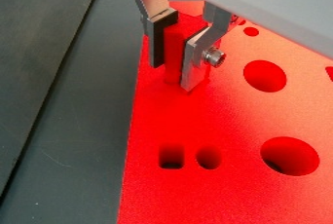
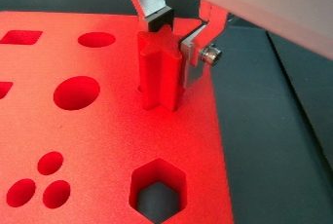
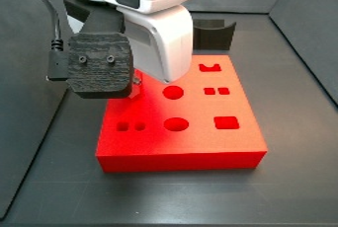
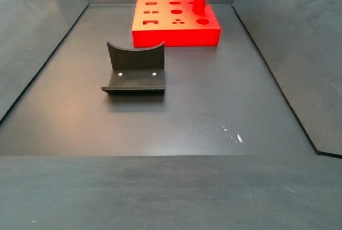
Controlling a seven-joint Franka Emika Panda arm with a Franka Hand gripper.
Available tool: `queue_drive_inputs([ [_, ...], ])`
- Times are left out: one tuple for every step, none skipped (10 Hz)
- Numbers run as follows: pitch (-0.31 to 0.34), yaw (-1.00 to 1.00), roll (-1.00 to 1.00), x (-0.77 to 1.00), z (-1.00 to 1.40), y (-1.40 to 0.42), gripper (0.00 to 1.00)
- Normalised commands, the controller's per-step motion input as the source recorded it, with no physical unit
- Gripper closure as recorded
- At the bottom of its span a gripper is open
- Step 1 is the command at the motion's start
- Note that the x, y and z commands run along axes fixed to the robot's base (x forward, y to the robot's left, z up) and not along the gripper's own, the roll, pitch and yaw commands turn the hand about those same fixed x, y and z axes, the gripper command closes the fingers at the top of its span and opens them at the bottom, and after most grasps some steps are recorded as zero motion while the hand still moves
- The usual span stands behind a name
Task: Insert the star object.
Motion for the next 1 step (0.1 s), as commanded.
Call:
queue_drive_inputs([
  [0.0,0.0,0.0,0.0,0.0,0.0,1.0],
])
